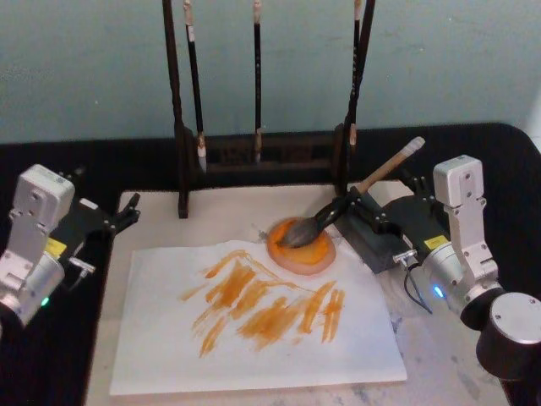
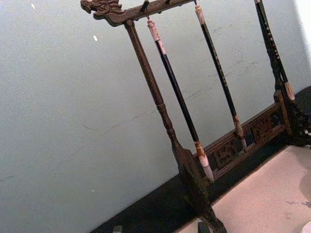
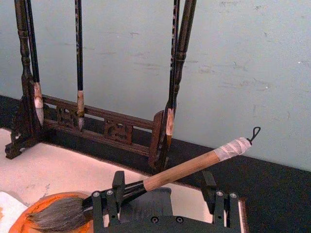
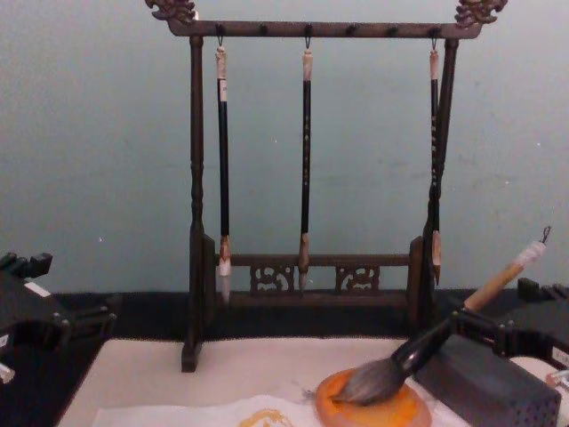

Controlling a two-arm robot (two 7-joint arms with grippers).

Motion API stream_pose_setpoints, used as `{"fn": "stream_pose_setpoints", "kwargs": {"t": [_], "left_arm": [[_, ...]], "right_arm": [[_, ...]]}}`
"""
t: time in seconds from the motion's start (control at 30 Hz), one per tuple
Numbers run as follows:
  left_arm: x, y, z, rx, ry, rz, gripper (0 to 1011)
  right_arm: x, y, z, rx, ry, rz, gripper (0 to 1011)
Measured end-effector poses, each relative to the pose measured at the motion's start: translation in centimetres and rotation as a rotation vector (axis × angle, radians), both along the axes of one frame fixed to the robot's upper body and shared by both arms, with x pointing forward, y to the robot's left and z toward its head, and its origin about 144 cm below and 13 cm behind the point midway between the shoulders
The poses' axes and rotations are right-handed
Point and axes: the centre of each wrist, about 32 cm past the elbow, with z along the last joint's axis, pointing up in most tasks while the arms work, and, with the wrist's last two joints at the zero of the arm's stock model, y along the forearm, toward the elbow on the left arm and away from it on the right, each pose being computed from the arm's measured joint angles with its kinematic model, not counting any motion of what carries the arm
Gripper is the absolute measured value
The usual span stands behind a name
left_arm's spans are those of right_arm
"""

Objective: Pick up the brush from the inkstone, write on the paper, then place the brush back to its original position.

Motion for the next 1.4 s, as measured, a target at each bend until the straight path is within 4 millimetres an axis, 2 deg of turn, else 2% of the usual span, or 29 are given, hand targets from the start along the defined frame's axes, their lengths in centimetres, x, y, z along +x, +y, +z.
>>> {"fn": "stream_pose_setpoints", "kwargs": {"t": [1.4], "left_arm": [[0.0, 0.0, 0.0, 0.0, 0.0, 0.0, 1001]], "right_arm": [[0.0, 0.0, 0.0, 0.001, 0.0, 0.0, 1000]]}}
